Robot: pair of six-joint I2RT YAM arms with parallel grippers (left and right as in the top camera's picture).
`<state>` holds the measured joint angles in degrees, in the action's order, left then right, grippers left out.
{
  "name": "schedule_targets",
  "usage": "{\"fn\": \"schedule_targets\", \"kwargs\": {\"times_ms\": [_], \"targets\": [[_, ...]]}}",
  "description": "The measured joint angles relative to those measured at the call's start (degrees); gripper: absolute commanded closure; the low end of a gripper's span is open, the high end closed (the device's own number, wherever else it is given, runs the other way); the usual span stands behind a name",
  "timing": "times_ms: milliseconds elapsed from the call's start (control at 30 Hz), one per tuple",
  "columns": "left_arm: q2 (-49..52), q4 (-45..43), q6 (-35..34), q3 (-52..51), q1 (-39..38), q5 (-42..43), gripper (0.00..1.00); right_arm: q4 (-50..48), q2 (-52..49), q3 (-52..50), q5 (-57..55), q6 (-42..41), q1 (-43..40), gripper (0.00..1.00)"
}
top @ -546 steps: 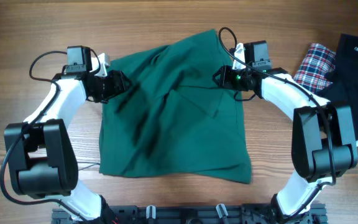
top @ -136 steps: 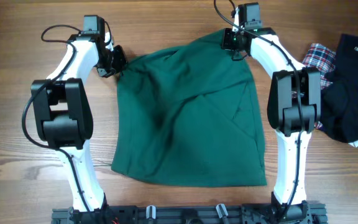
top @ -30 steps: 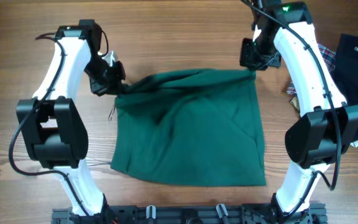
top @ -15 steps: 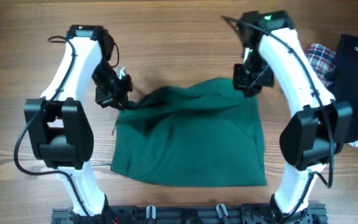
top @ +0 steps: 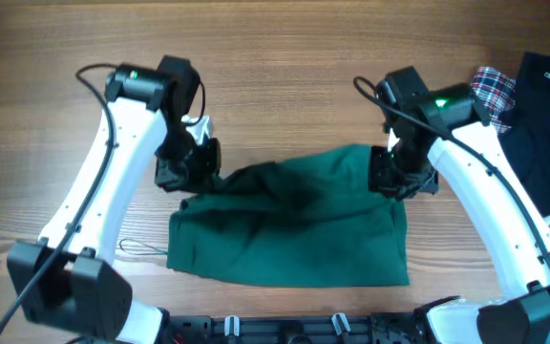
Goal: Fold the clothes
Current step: 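Lift the top edge with both grippers and fold it down toward the bottom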
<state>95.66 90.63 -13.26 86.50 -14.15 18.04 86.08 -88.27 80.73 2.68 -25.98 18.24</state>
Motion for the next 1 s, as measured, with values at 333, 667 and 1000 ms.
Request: {"fn": "schedule_targets", "kwargs": {"times_ms": [333, 667, 1000], "targets": [[-1.92, -11.61, -3.1, -19.28, 0.0, -0.87, 0.88, -7.56, 1.05, -14.12, 2.49, -2.97, 0.0, 0.96], [-1.92, -8.83, -3.85, -19.28, 0.0, -5.38, 0.48, -5.42, 1.07, -14.27, 0.7, -4.02, 0.0, 0.26], [-1.97, -11.98, -4.26, -13.03, 0.0, -7.1, 0.48, -14.27, 1.07, -14.29, -0.17, -4.17, 0.0, 0.21]]}}
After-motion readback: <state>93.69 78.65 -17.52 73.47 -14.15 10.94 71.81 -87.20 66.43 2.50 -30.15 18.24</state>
